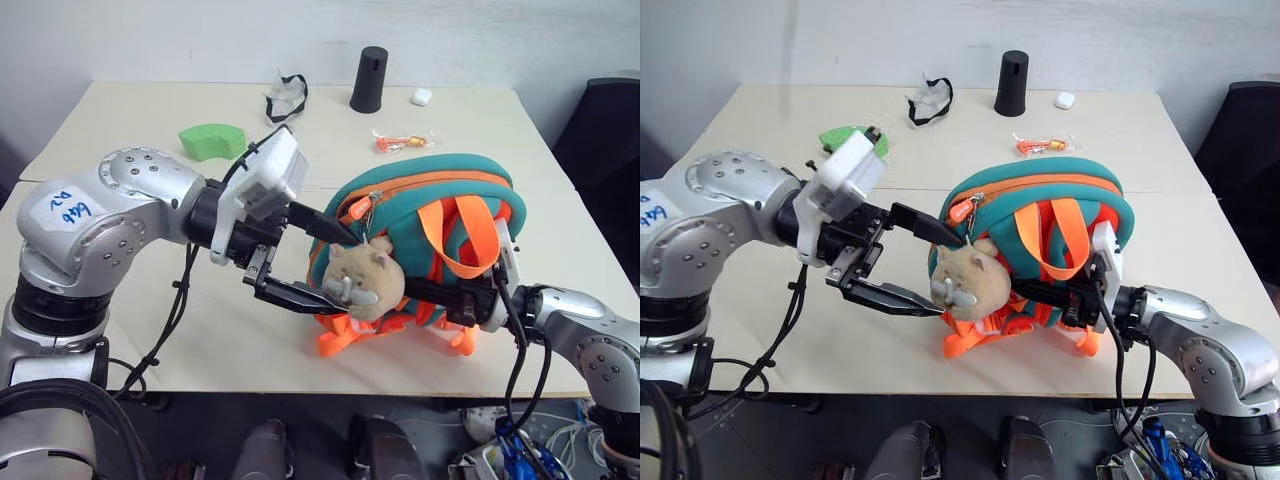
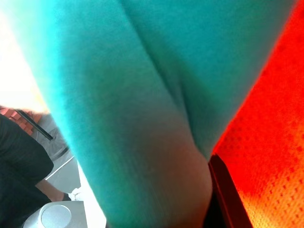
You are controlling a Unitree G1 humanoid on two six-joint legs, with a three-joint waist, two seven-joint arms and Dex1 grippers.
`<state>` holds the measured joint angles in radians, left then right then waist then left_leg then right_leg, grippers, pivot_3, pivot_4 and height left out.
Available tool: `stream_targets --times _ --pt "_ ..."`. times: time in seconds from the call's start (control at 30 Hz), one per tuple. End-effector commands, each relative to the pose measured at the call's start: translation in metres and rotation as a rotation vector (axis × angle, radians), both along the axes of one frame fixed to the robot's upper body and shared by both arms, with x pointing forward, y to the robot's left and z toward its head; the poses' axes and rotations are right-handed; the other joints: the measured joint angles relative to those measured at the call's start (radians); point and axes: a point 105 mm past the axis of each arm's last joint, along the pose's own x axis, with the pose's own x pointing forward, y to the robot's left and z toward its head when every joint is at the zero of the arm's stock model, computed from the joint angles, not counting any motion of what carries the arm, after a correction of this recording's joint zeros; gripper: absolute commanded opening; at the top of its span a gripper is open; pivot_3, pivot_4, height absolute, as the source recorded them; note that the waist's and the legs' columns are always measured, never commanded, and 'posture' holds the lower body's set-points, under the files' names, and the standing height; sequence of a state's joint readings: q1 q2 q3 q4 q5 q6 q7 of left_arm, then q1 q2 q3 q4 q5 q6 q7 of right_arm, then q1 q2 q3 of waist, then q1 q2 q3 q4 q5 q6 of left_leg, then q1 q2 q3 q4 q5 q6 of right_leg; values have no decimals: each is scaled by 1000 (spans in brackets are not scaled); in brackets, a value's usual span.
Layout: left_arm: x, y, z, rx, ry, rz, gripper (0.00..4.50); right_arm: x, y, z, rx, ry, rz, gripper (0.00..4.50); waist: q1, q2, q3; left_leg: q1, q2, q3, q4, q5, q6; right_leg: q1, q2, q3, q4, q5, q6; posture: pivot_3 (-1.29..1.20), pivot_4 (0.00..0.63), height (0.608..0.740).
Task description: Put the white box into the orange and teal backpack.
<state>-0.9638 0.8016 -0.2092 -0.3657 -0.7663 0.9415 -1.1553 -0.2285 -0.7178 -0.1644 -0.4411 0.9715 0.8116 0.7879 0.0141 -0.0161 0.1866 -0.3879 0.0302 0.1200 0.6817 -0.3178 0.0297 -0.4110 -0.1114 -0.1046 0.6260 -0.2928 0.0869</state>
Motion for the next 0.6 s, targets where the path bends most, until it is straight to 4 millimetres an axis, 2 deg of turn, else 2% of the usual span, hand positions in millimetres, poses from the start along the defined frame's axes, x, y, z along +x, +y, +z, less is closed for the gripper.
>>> stream_targets --times 0.03,0.23,0.33,0.5,0.6 --pt "3 0 -5 21 -16 -24 4481 -3 2 15 26 -57 4 0 1 0 0 0 0 0 0 0 0 0 0 0 0 0 0 0 150 740" --pt "8 11 11 -19 2 -5 4481 -2 1 16 25 -57 -2 0 0 0 0 -1 0 0 0 0 0 -1 0 0 0 0 0 0 150 740" --pt "10 11 10 -19 16 7 4481 -2 1 16 26 -57 -1 0 1 0 0 -1 0 0 0 0 1 -1 0 0 0 0 0 0 150 740" --pt "18 -2 1 -55 23 44 4481 -4 5 12 10 -55 20 0 7 0 0 -1 0 0 0 0 1 -1 -1 0 0 0 0 0 150 740" --pt "22 -8 2 -111 53 66 4481 -7 7 10 -5 -57 39 0 9 0 0 -1 0 0 0 0 2 -1 -1 0 0 0 0 0 150 740"
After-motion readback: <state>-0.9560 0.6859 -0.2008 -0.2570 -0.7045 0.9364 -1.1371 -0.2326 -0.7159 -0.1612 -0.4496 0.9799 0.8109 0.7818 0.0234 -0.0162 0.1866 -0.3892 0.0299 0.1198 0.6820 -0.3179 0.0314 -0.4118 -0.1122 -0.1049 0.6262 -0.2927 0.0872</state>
